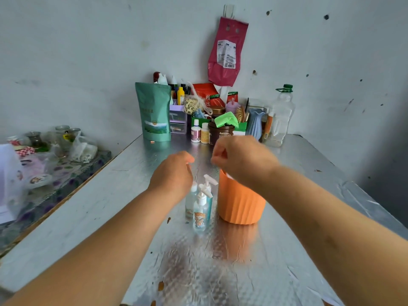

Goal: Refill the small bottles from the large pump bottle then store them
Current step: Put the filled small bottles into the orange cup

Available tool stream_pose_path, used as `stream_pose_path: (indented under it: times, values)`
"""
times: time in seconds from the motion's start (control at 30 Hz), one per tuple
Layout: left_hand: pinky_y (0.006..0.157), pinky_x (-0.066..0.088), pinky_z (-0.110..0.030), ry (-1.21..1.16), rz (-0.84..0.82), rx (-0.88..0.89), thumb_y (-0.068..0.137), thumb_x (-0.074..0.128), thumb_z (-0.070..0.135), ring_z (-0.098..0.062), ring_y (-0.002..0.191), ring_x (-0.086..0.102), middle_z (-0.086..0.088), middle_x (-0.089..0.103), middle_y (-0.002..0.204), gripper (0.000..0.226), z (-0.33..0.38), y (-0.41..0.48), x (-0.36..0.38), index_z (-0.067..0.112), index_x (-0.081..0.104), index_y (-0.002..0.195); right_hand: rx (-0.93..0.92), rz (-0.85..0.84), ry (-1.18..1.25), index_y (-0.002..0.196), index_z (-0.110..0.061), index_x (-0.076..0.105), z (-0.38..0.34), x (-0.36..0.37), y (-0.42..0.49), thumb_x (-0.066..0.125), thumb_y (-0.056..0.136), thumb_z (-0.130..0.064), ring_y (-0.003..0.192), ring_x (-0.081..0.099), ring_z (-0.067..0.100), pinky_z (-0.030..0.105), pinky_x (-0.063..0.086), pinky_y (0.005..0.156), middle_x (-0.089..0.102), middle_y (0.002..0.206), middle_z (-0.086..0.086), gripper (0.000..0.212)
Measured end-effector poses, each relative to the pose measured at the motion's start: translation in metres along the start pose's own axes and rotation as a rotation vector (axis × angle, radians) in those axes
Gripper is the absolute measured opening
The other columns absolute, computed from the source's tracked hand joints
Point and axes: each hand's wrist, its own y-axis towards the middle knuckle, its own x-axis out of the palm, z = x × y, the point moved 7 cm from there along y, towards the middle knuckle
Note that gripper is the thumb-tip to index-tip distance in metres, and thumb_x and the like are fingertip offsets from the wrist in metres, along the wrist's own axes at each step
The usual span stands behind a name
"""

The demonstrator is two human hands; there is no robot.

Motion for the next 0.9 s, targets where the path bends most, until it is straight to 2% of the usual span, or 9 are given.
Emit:
stream_pose_path:
  times: [0.07, 0.13, 0.23, 0.37, 0.53, 0.6, 0.7, 0.8, 0.9]
  values:
    - [0.097, 0.043, -0.033, 0.013, 0.011, -0.016, 0.100, 0.043, 0.013, -0.025, 0.120, 0.056, -0.003, 0.061, 0.132, 0.033, -0.005, -0.002, -0.003, 0.021, 0.059, 0.127, -0.010, -0.159, -0.096, 0.108, -0.016, 0.064, -0.012, 0.029, -0.003, 0.055, 0.093, -0.039, 0.095, 0.063, 0.022, 0.030, 0.050, 0.077, 0.067, 0.105, 0.006, 0.030]
    - [0.091, 0.042, -0.030, 0.023, 0.020, -0.023, 0.099, 0.045, 0.011, -0.023, 0.118, 0.057, -0.002, 0.062, 0.130, 0.032, -0.007, -0.004, -0.005, 0.021, 0.059, 0.127, 0.005, -0.224, -0.194, 0.116, -0.017, 0.060, -0.015, 0.055, -0.001, 0.055, 0.092, -0.043, 0.106, 0.060, 0.026, 0.032, 0.047, 0.079, 0.063, 0.114, 0.007, 0.037]
    - [0.089, 0.043, -0.029, 0.038, 0.018, -0.013, 0.099, 0.048, 0.010, -0.022, 0.116, 0.058, -0.002, 0.062, 0.129, 0.032, -0.006, -0.008, -0.007, 0.020, 0.059, 0.127, 0.022, -0.231, -0.209, 0.115, -0.015, 0.059, -0.013, 0.082, 0.002, 0.057, 0.092, -0.034, 0.107, 0.059, 0.028, 0.031, 0.043, 0.074, 0.063, 0.116, 0.008, 0.030]
    - [0.092, 0.047, -0.032, 0.027, 0.026, 0.011, 0.100, 0.047, 0.012, -0.021, 0.114, 0.059, 0.000, 0.063, 0.127, 0.030, -0.003, -0.011, -0.011, 0.021, 0.061, 0.125, 0.071, -0.227, -0.115, 0.115, -0.016, 0.063, -0.001, 0.076, 0.006, 0.059, 0.090, -0.030, 0.105, 0.060, 0.026, 0.031, 0.046, 0.078, 0.065, 0.114, 0.007, 0.029]
    - [0.094, 0.049, -0.037, -0.016, 0.044, 0.053, 0.101, 0.046, 0.016, -0.022, 0.111, 0.060, -0.001, 0.064, 0.124, 0.027, 0.012, -0.012, -0.014, 0.021, 0.062, 0.122, 0.108, -0.047, 0.109, 0.088, -0.010, 0.072, 0.018, -0.009, 0.002, 0.058, 0.089, -0.026, 0.070, 0.066, 0.019, 0.028, 0.055, 0.061, 0.072, 0.086, 0.010, 0.021]
    - [0.094, 0.050, -0.038, -0.036, 0.037, 0.067, 0.101, 0.045, 0.017, -0.021, 0.109, 0.060, -0.001, 0.065, 0.122, 0.027, 0.020, -0.013, -0.012, 0.022, 0.063, 0.121, 0.139, 0.085, 0.093, 0.085, -0.010, 0.073, 0.027, -0.050, -0.001, 0.060, 0.085, -0.026, 0.071, 0.067, 0.019, 0.025, 0.052, 0.060, 0.072, 0.080, 0.008, 0.021]
    - [0.092, 0.051, -0.038, -0.039, 0.021, 0.084, 0.101, 0.043, 0.017, -0.019, 0.106, 0.060, -0.001, 0.064, 0.121, 0.028, 0.034, -0.014, -0.004, 0.025, 0.061, 0.122, 0.225, 0.230, 0.082, 0.083, -0.020, 0.071, 0.046, -0.093, -0.006, 0.061, 0.084, -0.030, 0.060, 0.055, 0.008, 0.017, 0.039, 0.050, 0.064, 0.069, -0.003, 0.014]
    - [0.090, 0.051, -0.038, -0.042, -0.001, 0.109, 0.102, 0.041, 0.017, -0.018, 0.106, 0.059, 0.000, 0.064, 0.121, 0.030, 0.045, -0.017, 0.003, 0.025, 0.060, 0.123, 0.280, 0.291, 0.039, 0.083, -0.017, 0.072, 0.066, -0.105, -0.004, 0.060, 0.085, -0.029, 0.061, 0.057, 0.015, 0.017, 0.039, 0.050, 0.068, 0.076, 0.004, 0.017]
    - [0.091, 0.051, -0.038, -0.047, -0.016, 0.137, 0.102, 0.043, 0.016, -0.018, 0.106, 0.059, 0.000, 0.063, 0.120, 0.029, 0.050, -0.020, 0.006, 0.024, 0.061, 0.123, 0.342, 0.259, 0.005, 0.081, -0.010, 0.071, 0.088, -0.085, 0.005, 0.056, 0.085, -0.020, 0.069, 0.060, 0.024, 0.024, 0.043, 0.055, 0.068, 0.080, 0.011, 0.019]
